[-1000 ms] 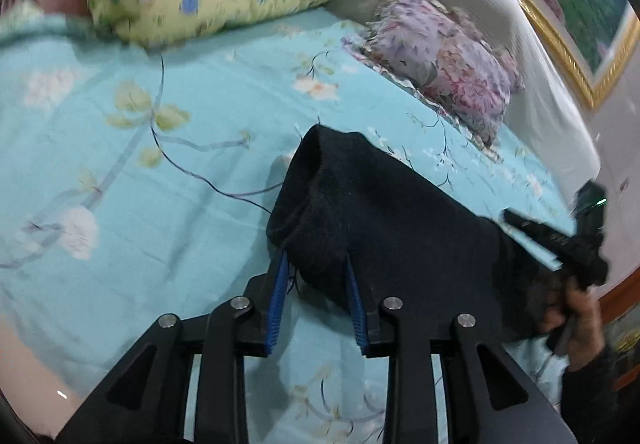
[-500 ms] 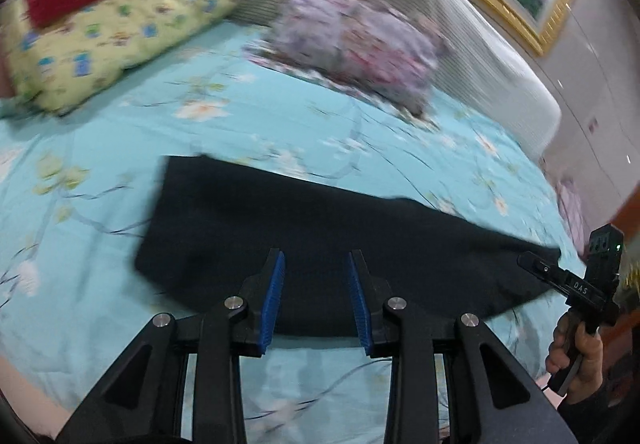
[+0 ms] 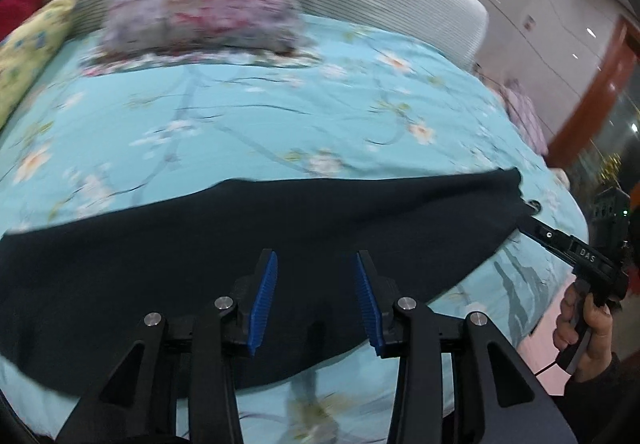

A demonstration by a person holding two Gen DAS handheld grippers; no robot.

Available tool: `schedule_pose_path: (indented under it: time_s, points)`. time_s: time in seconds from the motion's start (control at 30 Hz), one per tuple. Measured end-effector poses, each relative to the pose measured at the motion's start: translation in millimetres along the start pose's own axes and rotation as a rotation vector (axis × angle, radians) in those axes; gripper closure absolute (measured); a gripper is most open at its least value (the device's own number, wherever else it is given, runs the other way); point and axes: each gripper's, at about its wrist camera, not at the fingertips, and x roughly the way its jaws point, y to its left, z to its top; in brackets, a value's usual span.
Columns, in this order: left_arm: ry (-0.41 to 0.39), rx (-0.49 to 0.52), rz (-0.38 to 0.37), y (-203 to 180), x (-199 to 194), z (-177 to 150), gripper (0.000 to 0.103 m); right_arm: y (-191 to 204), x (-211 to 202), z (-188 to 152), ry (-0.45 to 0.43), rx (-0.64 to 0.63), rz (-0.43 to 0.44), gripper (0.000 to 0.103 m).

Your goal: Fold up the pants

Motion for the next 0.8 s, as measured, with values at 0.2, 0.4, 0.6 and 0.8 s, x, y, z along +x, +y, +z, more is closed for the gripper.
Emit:
schedule_pose_path:
  time_s: [0.2,0.4,0.6,0.8]
  points:
    - [0.065,0.115,-0.077,-54.4,32.9,24.9,0.06,-22.6,-13.4,-1.7,-0.009,0.051,-0.041,0.066]
    - [0.121,0.207,-0.144,-100.0,61.8,43.8,0.059,-45.9,-23.9,0.8,-0.031,0.119,-0.063,0.066]
    - [0.163,0.3,-0.183,-139.6,84.8,61.5,0.058,-65.7,-30.0,6.9,-0.049,0.18,-0.064,0.063]
    - [0.208,0.377,-0.211,-173.8,107.0,80.8,0.055,-79.9,-31.5,10.6,-0.06,0.22,-0.075,0.06]
